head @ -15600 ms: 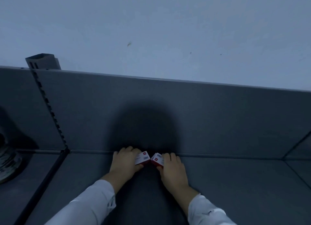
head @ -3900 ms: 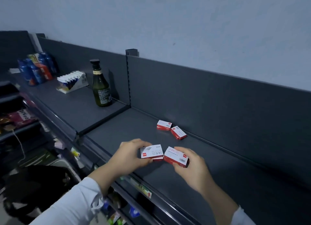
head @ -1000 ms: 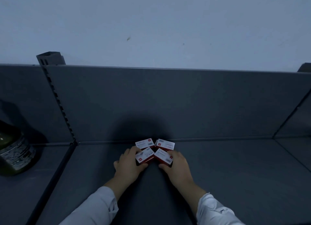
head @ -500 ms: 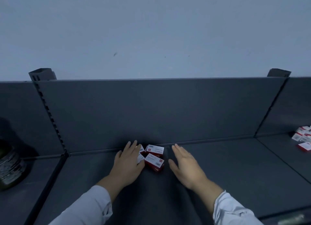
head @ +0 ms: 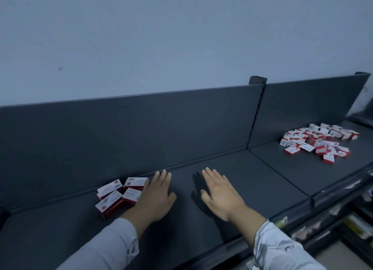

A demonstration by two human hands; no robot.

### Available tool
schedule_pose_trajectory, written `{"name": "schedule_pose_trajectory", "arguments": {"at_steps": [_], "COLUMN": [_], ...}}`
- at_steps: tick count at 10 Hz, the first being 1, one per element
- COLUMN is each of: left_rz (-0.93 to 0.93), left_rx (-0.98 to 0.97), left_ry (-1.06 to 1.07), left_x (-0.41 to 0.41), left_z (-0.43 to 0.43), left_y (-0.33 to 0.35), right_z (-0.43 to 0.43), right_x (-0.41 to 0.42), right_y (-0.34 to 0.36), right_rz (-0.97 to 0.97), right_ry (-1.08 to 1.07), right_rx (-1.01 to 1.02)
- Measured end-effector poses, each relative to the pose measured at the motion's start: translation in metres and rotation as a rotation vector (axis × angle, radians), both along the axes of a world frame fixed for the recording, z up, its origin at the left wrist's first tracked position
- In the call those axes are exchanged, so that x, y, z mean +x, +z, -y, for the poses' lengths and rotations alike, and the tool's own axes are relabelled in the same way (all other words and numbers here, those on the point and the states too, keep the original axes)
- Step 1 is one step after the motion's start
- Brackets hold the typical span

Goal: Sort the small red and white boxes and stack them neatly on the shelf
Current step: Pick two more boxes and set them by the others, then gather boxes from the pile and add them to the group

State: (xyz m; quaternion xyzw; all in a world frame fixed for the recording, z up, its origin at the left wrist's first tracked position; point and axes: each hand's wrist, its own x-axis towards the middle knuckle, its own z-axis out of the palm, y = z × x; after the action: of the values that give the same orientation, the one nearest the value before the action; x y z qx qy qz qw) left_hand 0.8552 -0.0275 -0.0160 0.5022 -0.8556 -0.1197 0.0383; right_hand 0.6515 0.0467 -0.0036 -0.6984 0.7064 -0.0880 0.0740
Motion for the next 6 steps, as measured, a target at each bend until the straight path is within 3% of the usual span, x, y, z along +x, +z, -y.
{"name": "schedule_pose_trajectory", "arguments": {"at_steps": [6], "left_rz": [-0.056], "left_rx": [0.004], "left_ry": [-0.231], "left_x": [-0.289], "left_z": [-0.097], "left_y": [0.024], "right_z": [-0.121], "right_x": [-0.254], "right_y": [0.025], "right_rz": [-0.008], "right_ry": [-0.167], "right_rx": [-0.026]}}
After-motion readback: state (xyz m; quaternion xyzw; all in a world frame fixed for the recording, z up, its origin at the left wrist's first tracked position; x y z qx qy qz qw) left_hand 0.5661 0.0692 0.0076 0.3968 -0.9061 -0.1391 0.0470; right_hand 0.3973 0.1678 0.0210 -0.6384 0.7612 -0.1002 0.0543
